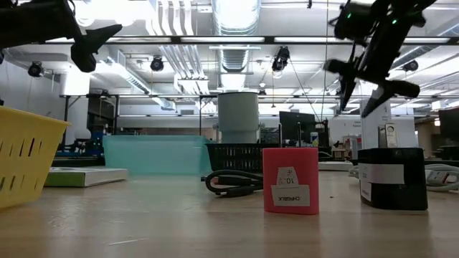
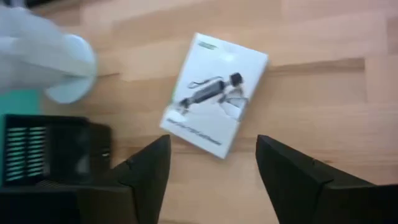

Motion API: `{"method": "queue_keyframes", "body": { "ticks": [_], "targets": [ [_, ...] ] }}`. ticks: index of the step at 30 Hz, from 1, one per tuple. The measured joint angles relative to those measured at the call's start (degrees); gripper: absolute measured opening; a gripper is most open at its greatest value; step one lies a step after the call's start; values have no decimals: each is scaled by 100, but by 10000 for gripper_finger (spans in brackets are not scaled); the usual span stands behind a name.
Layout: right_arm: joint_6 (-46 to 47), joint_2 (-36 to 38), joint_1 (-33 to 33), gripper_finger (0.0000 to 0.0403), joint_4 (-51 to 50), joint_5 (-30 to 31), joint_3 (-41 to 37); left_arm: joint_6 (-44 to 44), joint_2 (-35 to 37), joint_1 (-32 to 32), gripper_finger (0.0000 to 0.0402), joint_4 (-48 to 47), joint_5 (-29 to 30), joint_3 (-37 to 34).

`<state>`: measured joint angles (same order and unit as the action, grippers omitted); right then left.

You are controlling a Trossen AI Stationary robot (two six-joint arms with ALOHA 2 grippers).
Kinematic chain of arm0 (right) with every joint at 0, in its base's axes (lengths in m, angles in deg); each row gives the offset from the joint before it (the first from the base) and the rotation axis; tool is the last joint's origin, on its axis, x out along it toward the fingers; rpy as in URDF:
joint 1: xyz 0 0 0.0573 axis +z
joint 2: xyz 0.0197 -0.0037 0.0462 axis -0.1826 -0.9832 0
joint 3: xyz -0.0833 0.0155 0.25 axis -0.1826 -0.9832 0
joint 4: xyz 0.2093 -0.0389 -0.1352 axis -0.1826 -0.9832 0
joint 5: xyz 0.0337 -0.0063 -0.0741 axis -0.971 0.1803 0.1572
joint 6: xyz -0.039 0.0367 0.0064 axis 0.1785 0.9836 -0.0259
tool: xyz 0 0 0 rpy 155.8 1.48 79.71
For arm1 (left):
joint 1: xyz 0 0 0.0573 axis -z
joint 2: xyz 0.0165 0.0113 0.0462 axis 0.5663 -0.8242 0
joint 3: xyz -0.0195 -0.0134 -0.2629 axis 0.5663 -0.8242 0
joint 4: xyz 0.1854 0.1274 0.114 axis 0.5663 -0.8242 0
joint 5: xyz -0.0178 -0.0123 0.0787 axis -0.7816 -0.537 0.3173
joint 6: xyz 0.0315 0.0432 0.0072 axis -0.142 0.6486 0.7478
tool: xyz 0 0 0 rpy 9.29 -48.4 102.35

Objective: Pick and place items into bin
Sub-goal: Put the top white card reader box into the yellow bin

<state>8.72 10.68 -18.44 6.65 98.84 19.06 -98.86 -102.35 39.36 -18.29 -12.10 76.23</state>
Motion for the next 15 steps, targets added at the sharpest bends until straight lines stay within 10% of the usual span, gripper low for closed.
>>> {"method": "queue_keyframes", "body": {
  "ticks": [15],
  "targets": [
    [-165,-1881,-508,220,785,-40,-3,2,-22,0,274,-3,2,-17]
  ]
}}
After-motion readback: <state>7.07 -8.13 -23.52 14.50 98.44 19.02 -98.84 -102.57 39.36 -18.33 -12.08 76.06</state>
